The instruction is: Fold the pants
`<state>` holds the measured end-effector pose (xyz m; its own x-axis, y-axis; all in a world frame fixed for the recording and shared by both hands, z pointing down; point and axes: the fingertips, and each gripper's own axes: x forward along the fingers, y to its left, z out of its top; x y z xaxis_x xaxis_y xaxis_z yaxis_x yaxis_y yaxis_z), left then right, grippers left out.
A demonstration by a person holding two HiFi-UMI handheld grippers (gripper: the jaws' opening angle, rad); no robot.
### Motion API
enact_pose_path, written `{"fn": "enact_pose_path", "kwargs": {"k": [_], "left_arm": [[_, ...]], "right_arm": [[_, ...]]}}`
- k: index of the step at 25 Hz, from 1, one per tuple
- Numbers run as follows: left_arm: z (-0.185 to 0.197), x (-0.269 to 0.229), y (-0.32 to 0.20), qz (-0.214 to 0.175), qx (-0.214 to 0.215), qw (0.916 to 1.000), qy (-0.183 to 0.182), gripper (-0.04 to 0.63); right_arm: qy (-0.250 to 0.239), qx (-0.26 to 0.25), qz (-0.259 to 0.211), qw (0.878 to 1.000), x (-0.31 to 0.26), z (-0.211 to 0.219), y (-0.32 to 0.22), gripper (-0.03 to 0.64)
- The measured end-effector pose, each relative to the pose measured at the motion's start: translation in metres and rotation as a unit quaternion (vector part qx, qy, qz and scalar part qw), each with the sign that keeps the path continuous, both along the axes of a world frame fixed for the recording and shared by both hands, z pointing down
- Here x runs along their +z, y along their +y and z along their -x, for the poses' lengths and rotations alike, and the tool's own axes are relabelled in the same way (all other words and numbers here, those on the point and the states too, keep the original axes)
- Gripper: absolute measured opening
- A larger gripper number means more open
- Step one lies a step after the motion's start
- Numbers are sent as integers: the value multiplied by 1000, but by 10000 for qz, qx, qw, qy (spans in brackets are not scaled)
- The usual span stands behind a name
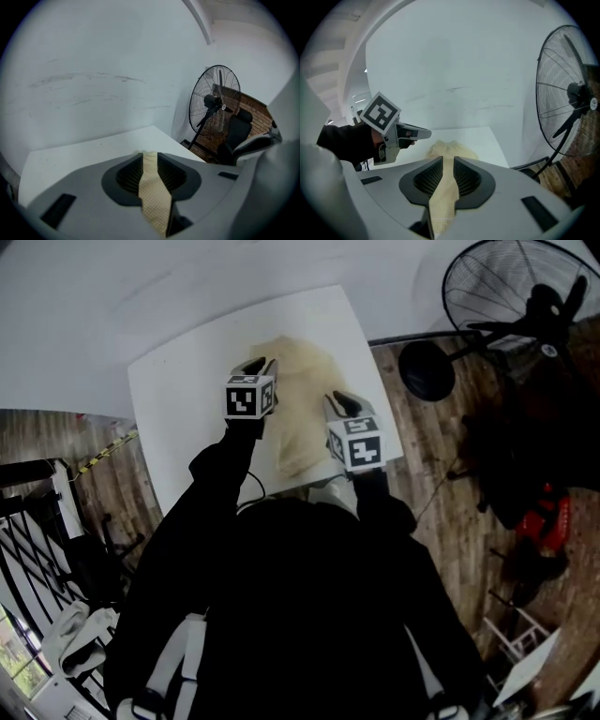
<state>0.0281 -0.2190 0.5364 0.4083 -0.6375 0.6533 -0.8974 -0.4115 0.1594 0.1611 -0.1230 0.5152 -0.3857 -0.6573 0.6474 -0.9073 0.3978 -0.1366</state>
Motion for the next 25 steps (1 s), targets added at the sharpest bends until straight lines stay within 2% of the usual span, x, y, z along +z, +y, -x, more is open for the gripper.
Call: {"fn": "enact_pose_path", "kwargs": {"k": [7, 14, 25], "left_arm": [[29, 12, 11, 144, -305, 9994, 81, 78], [50, 38, 12, 378, -599, 9973, 173, 78], [61, 83, 7, 693, -907, 9930, 319, 78]], "right_arm": [[95, -322, 1, 9994, 3, 24, -42, 55], [434, -659, 212, 9967, 37, 41, -82, 61], [1065, -956, 110, 9896, 84, 45, -149, 64]]}}
